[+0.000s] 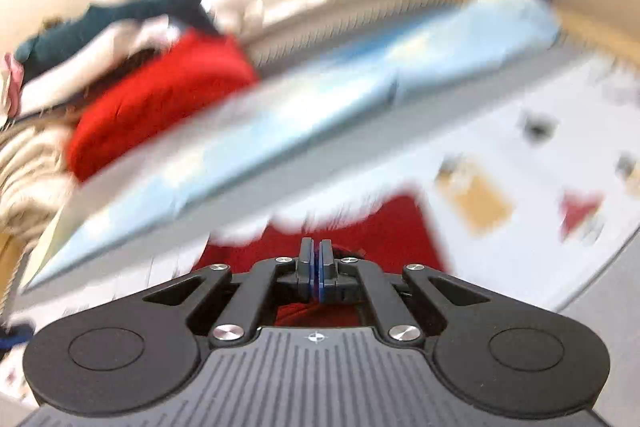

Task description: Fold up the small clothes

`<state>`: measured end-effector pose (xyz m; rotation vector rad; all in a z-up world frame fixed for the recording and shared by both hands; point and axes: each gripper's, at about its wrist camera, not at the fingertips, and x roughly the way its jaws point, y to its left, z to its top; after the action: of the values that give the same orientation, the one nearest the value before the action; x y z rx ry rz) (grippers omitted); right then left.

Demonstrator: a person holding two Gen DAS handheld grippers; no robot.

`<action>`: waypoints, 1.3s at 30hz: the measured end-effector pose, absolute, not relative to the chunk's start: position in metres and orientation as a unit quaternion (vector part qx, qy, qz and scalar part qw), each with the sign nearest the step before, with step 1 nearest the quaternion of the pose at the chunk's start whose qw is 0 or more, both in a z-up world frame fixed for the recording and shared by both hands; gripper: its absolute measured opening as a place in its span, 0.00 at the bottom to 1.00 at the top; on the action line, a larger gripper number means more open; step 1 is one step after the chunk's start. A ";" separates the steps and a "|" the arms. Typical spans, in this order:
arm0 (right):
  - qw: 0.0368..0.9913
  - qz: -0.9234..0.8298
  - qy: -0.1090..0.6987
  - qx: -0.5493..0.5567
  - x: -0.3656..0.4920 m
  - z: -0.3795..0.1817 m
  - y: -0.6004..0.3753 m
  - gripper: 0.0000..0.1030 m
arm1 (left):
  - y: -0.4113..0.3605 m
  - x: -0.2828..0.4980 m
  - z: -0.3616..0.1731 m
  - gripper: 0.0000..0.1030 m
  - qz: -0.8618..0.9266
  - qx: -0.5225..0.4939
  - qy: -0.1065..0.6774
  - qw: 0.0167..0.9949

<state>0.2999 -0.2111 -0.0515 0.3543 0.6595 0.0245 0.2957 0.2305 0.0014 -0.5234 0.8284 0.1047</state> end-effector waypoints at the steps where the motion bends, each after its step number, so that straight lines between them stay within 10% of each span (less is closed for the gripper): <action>1: 0.933 -0.008 0.315 0.172 0.304 -0.049 -0.221 0.01 | 0.228 0.297 0.000 0.17 0.048 -0.248 0.400 0.881; 18: 0.873 -0.007 0.456 0.174 0.341 -0.131 -0.239 0.40 | 0.175 0.315 -0.100 0.17 0.005 -0.135 0.519 0.844; 21: 0.860 -0.028 0.475 0.181 0.339 -0.147 -0.252 0.38 | 0.180 0.307 -0.122 0.35 0.025 -0.125 0.543 0.830; 39: 0.928 0.031 0.325 0.178 0.185 0.048 -0.286 0.44 | 0.169 0.162 0.033 0.35 0.010 -0.055 0.408 0.911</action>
<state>0.1851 -0.2857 0.0484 0.3640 0.6659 0.0641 0.1622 0.1689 0.0329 -0.1135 0.8417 0.0202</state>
